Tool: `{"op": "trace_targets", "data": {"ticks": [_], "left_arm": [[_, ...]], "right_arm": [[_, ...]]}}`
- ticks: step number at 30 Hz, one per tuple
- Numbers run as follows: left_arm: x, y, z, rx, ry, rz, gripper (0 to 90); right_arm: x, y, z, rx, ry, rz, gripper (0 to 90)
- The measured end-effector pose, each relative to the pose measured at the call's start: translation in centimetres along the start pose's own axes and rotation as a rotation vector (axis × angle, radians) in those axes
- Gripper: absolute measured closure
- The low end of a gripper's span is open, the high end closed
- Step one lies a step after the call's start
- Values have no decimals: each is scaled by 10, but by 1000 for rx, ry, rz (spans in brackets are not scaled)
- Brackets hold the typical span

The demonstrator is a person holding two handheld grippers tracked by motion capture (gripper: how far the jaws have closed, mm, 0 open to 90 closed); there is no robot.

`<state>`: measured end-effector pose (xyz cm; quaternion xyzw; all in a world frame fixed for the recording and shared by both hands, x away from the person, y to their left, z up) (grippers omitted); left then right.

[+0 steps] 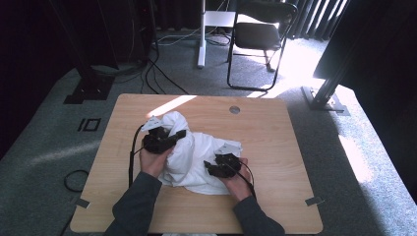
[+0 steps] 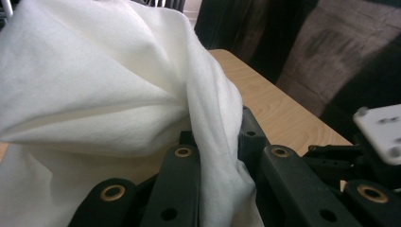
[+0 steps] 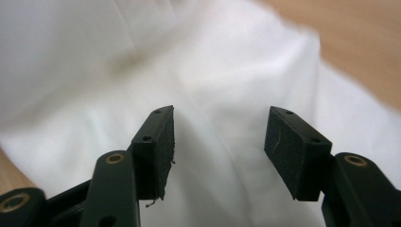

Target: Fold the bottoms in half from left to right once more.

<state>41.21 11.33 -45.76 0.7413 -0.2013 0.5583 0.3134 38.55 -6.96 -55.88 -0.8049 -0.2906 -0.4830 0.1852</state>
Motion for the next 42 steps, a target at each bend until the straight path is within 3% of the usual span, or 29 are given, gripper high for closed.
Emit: {"op": "trace_targets", "data": {"ticks": [3,12,14,17,18,19,20,21,22,24,26,30,33,38,40,42], "left_arm": [[-1,9,6,-14,-8,12,833],[-4,34,25,-66,-40,16,833],[-14,38,34,-58,-71,47,833],[-25,37,39,-60,-89,39,832],[-29,37,42,-63,-94,38,832],[-40,37,46,-71,-113,42,831],[-40,37,46,-71,-113,42,831],[-47,38,49,-76,-124,53,831],[-51,39,51,-79,-128,50,829],[-63,42,58,-86,-154,49,828],[-84,47,69,-97,-214,55,824],[-116,52,86,-97,-285,65,823],[-118,55,87,-90,-295,86,818],[-118,57,85,-88,-290,96,812],[-118,59,84,-88,-289,103,806],[-117,59,82,-93,-288,114,795]], "right_arm": [[-21,1,13,2,-81,-17,417],[-18,-12,43,9,-29,1,432],[-15,-21,49,31,-27,-18,417],[-14,-20,45,68,-28,1,396],[-13,-17,39,97,-21,17,366],[-11,-7,20,138,13,11,353],[-11,-7,20,138,13,11,353],[-11,-1,13,126,23,4,349],[-12,13,0,100,23,7,344],[-15,34,-13,51,18,41,363],[-17,57,-23,-12,19,79,367],[-12,80,-38,-39,74,174,380],[0,80,-43,-37,117,184,380],[30,70,-41,-13,189,175,377],[39,65,-35,0,196,180,373],[41,64,-21,15,160,187,374]]}}
Point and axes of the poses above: each handheld gripper's, and its own axes: z roughly forward along the jaws, x roughly out of its top, y roughly to its right, the point moved 6 cm from there along z, roughly forward along the jaws, and after that the axes turned 12 degrees about y, right-handed, at the moved point
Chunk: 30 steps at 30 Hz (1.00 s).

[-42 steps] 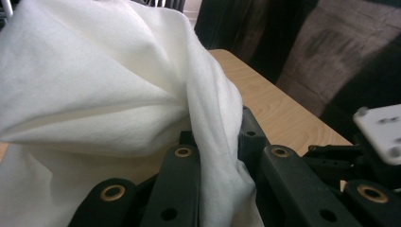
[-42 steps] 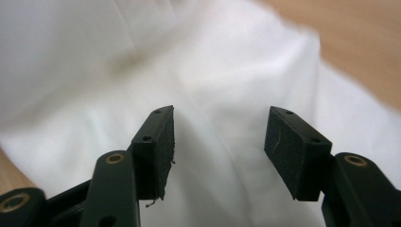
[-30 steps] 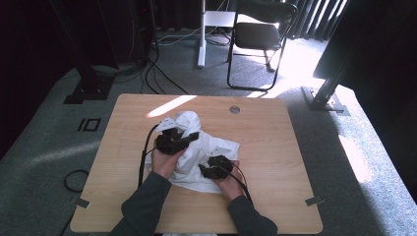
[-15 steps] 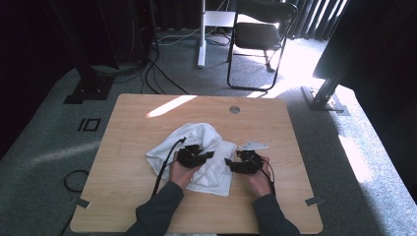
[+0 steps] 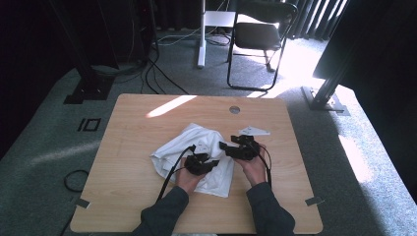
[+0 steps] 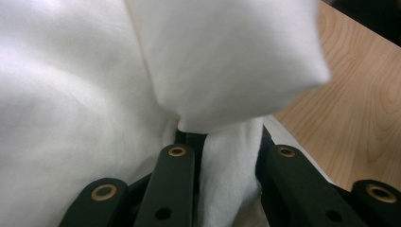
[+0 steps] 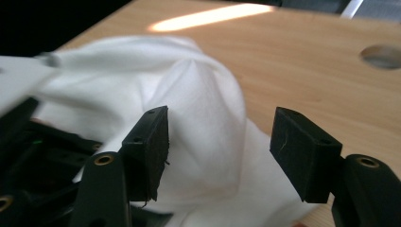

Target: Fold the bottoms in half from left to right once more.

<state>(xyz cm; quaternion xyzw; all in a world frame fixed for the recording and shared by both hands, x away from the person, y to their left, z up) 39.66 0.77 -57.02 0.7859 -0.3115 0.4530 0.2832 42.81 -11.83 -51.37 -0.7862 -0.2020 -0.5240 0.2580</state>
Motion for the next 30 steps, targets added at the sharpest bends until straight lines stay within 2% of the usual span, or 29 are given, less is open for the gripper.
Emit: {"op": "trace_targets", "data": {"ticks": [4,6,8,10,13,16,17,19,21,22,23,24,27,30], "left_arm": [[1,1,-3,-7,6,-10,768],[2,3,-6,-13,1,-12,738],[7,7,-13,-17,16,-4,700],[16,11,-24,-33,41,-5,661],[37,9,-50,-44,127,9,635],[62,-9,-79,35,207,34,614],[69,-23,-90,87,228,33,613],[74,-44,-102,147,243,2,608],[74,-67,-111,186,251,-66,608],[71,-74,-113,188,246,-85,608],[65,-81,-113,181,220,-119,609],[58,-82,-110,161,191,-128,609],[37,-77,-99,126,126,-110,609],[24,-64,-89,95,110,-126,612]], "right_arm": [[-12,4,22,3,-68,32,457],[-20,7,29,-9,-101,47,572],[-26,10,33,-14,-124,43,639],[-31,13,36,-27,-144,40,665],[-38,19,39,-65,-163,26,668],[-44,22,40,-73,-176,28,681],[-45,23,40,-74,-178,27,691],[-45,24,41,-70,-180,18,738],[-45,25,43,-72,-191,-6,794],[-44,25,44,-76,-195,-20,813],[-43,25,45,-80,-198,-28,823],[-42,26,47,-86,-203,-38,828],[-38,29,52,-106,-204,-53,836],[-33,32,59,-139,-205,-65,839]]}}
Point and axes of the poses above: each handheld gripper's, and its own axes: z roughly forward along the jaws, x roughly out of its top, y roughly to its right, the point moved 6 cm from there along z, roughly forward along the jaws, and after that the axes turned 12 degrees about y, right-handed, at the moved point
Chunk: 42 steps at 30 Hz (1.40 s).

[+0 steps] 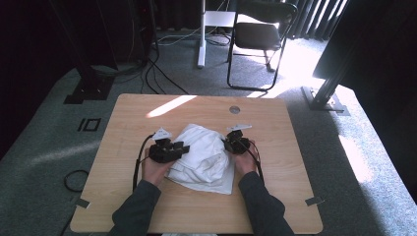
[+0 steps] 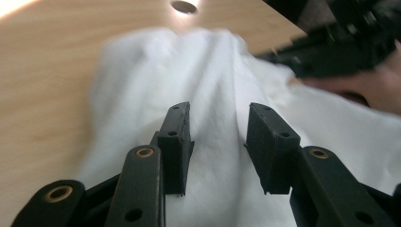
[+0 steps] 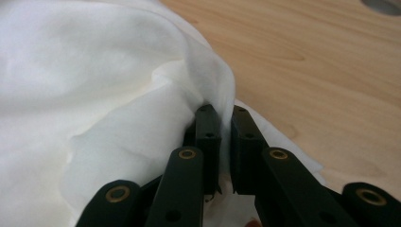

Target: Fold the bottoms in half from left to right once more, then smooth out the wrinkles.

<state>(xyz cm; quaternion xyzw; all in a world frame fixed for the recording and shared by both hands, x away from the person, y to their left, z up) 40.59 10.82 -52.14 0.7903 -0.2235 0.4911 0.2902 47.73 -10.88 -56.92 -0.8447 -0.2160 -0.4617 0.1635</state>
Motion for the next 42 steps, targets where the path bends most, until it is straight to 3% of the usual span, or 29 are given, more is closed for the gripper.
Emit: {"op": "trace_targets", "data": {"ticks": [3,8,17,20,23,27,32,38,42], "left_arm": [[-9,13,4,-3,3,-1,611],[-16,31,8,-15,16,33,612],[-18,31,11,-8,25,34,594],[-17,30,9,-8,33,27,582],[-16,30,8,-7,36,28,580],[-15,30,6,-4,42,32,574],[-13,30,5,-4,44,36,571],[-9,36,-9,-6,75,54,551],[-7,44,-24,-6,106,82,547]], "right_arm": [[4,2,4,-22,-5,-4,836],[7,5,7,-41,-2,11,820],[7,13,-3,-33,15,53,663],[12,13,-15,-46,40,58,548],[23,7,-39,-31,111,65,493],[33,-15,-76,35,183,0,472],[20,-49,-109,150,202,-103,464],[-1,-73,-117,234,163,-172,411],[-6,-76,-113,243,132,-195,408]]}}
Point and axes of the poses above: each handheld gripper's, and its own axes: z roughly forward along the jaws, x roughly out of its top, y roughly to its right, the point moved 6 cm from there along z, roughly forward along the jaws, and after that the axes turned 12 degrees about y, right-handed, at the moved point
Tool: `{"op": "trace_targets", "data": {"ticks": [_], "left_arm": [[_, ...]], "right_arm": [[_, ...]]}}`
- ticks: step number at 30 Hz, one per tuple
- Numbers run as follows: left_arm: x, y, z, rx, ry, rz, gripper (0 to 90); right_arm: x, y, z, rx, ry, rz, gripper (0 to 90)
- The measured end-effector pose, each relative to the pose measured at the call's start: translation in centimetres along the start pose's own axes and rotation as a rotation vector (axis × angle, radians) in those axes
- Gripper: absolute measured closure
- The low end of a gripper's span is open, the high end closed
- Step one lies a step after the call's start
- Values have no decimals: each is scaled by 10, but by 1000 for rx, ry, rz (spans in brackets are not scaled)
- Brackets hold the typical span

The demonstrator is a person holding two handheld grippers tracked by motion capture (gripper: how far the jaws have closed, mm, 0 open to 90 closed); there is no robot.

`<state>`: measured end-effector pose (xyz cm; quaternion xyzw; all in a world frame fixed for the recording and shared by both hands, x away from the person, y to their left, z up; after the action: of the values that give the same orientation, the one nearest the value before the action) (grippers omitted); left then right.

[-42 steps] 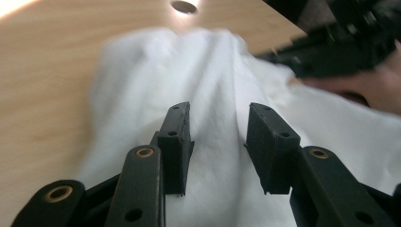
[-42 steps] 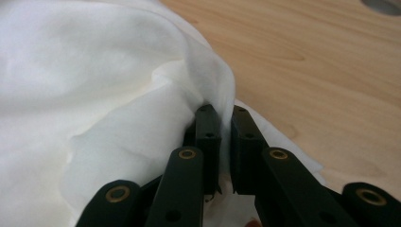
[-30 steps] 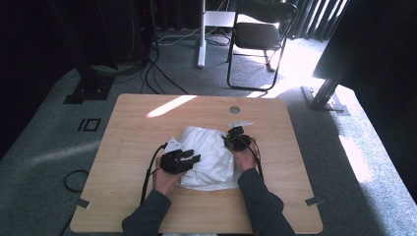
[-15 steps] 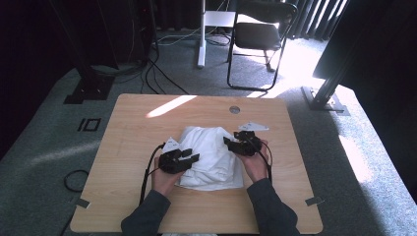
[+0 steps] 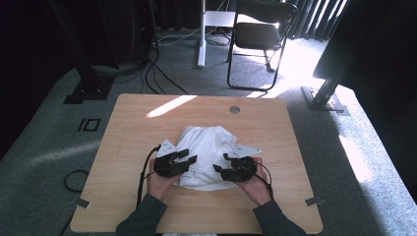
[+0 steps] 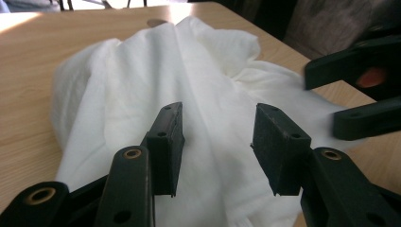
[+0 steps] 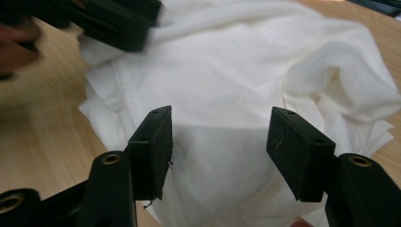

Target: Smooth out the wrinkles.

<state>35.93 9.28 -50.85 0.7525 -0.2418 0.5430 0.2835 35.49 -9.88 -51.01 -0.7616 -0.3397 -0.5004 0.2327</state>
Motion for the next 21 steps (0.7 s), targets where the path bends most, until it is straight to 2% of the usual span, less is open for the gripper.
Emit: {"op": "trace_targets", "data": {"ticks": [1,3,4,6,8,12,16,18,21], "left_arm": [[0,8,-9,-12,9,16,547],[-7,19,-14,-44,-1,36,580],[-16,28,-16,-66,-21,71,604],[-34,40,-14,-86,-68,124,663],[-54,43,-4,-59,-119,169,682],[-71,35,13,-18,-125,154,708],[-81,31,22,34,-154,157,814],[-84,30,26,41,-170,132,885],[-86,30,28,49,-177,128,900]], "right_arm": [[-3,1,2,-11,-18,-13,418],[-9,2,7,-9,-46,-6,469],[-10,2,8,-8,-53,-1,519],[-13,2,9,-4,-57,0,687],[-14,2,7,5,-47,16,799],[-13,1,-2,0,-23,3,846],[-9,4,-16,0,16,8,864],[-8,5,-24,-7,34,7,868],[-7,8,-40,-20,63,1,869]]}}
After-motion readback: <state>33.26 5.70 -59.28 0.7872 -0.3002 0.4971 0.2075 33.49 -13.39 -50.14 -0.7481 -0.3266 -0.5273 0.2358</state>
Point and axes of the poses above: each handheld gripper's, and its own axes: z roughly forward along the jaws, x roughly out of its top, y roughly to its right, the point moved 6 cm from there along z, roughly forward along the jaws, and after that the axes turned 12 degrees about y, right-handed, at the moved point
